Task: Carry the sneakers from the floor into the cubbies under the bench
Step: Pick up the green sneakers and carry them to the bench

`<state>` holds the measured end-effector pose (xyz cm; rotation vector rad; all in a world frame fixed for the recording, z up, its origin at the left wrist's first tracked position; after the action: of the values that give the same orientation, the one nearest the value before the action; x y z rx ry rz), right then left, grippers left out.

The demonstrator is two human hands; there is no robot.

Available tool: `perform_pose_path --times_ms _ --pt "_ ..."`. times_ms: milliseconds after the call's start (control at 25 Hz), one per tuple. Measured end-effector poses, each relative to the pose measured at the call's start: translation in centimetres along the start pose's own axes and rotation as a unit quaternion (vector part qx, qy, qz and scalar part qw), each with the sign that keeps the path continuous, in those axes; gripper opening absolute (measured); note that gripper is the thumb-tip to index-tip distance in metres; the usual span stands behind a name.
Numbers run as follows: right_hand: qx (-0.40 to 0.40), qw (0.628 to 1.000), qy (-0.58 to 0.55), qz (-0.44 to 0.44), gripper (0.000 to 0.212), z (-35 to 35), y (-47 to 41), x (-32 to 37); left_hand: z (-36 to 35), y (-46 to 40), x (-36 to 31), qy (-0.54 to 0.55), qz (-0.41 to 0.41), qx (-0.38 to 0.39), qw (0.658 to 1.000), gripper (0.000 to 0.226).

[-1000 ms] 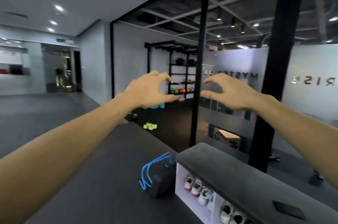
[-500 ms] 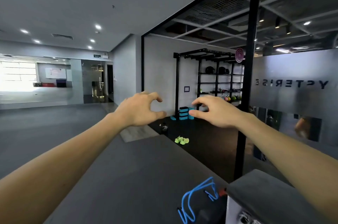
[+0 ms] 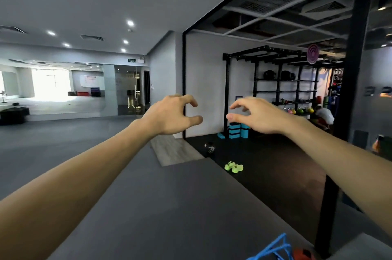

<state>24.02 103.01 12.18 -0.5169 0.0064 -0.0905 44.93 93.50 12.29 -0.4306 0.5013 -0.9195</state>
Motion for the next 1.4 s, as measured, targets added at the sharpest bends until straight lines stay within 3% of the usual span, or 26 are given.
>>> perform_pose_path --times_ms 320,600,880,1400 --pt "0.003 1.0 0.03 -0.006 0.053 -13.0 -20.3 -5.4 -9.1 -17.1 16.4 0.007 -0.022 -0.004 1.0 0.05" --pt "-0.002 0.997 0.012 -0.077 0.049 -21.1 -36.7 -13.3 -18.4 -34.9 28.3 0.046 -0.054 0.024 0.997 0.048" --pt "-0.013 0.992 0.057 -0.112 0.051 -30.6 -50.5 -26.8 -31.5 -53.2 35.6 0.075 -0.087 0.036 0.993 0.05" --pt "0.048 0.989 0.054 -0.127 0.052 -49.7 -79.2 -52.1 -53.3 -87.8 48.2 0.068 -0.093 0.074 0.991 0.051"
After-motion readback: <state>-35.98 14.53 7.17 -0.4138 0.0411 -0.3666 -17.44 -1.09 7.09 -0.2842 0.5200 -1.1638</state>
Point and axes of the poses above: each hand's wrist, its own y-axis away from the middle knuckle, its own z-axis out of the back of the hand, x = y × z, the point moved 4 cm from there along -y, towards the middle knuckle, and after that the axes turned 6 degrees about y, right-handed, at the moved point
